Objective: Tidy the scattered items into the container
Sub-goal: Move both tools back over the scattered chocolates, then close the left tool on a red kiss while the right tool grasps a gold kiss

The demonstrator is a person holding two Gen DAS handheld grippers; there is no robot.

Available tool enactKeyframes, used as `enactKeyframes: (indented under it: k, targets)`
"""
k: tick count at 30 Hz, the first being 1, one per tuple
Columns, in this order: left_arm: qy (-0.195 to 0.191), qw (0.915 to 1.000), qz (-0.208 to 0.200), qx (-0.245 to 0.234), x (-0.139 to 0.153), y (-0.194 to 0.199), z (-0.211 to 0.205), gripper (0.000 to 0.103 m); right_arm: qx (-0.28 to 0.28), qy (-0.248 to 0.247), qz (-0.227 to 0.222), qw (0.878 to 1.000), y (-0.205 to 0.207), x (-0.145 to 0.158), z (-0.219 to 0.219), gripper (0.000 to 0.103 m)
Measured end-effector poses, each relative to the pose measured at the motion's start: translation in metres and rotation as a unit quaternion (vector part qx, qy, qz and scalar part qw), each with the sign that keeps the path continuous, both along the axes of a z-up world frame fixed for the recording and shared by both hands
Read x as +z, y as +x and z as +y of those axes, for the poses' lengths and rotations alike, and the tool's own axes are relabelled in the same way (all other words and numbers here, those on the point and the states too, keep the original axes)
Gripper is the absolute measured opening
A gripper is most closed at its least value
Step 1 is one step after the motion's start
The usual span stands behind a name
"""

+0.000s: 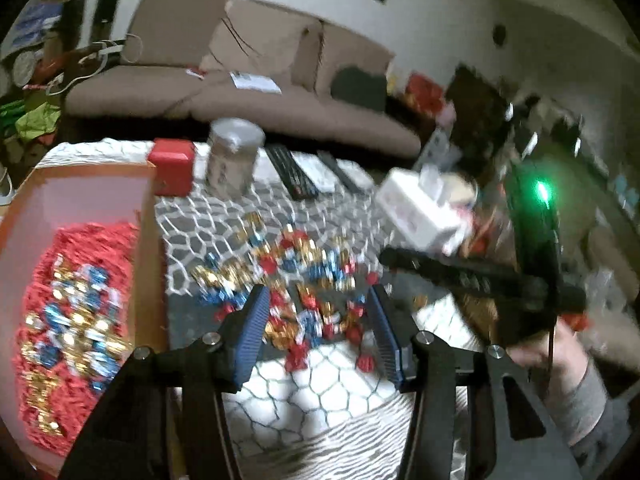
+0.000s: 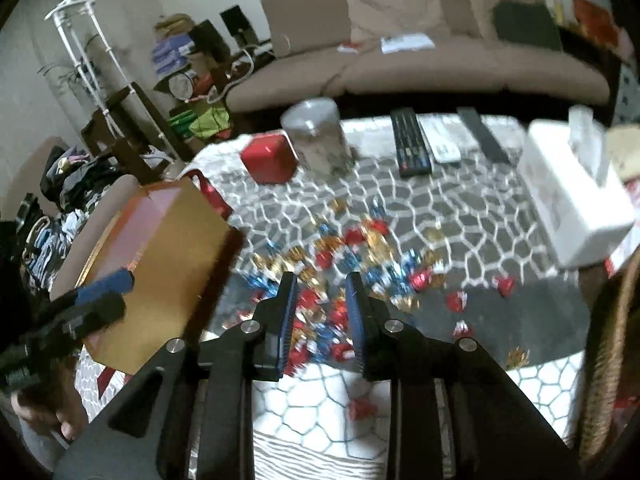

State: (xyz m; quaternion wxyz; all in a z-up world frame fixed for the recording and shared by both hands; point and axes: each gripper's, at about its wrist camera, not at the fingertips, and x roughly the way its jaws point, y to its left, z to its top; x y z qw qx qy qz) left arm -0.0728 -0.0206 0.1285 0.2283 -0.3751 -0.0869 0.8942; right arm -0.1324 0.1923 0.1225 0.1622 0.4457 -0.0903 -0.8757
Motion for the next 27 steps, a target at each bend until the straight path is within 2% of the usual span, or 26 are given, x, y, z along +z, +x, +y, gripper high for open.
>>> enactKeyframes:
  k: [5,8,10,12,14,19,27]
  targets:
    - [-0.064,0.9979,-0.006,-0.011,-0.027,-0.009,0.037,0.051,-0.034,0.001,-0.042,0.999,-0.026,-0.037,0.034,0.025]
    - [-0.122,0.9925,0.000,0.000,-0.047,-0.016,0.051,0.051,-0.045,0.004,-0.065,0.997,-0.036,-0.060,0.047,0.025]
    - [-0.146,0.9893,-0.006,0.003,-0.061,-0.019,0.055,0.051,-0.045,0.003,-0.079,0.996,-0.040,-0.075,0.049,0.025]
    - [-0.156,0.9876,-0.015,0.001,-0.070,-0.021,0.056,0.051,-0.044,0.006,-0.085,0.995,-0.042,-0.087,0.047,0.025]
    - [-0.165,0.9861,-0.021,0.004,-0.075,-0.023,0.056,0.051,-0.041,0.010,-0.090,0.995,-0.048,-0.096,0.045,0.030]
    - [-0.157,0.9872,-0.025,0.010,-0.076,-0.024,0.053,0.051,-0.039,0.001,-0.093,0.995,-0.057,-0.104,0.039,0.031]
    - [-0.157,0.9868,-0.034,0.015,-0.079,-0.027,0.053,0.051,-0.032,0.018,-0.099,0.994,-0.058,-0.114,0.027,0.031]
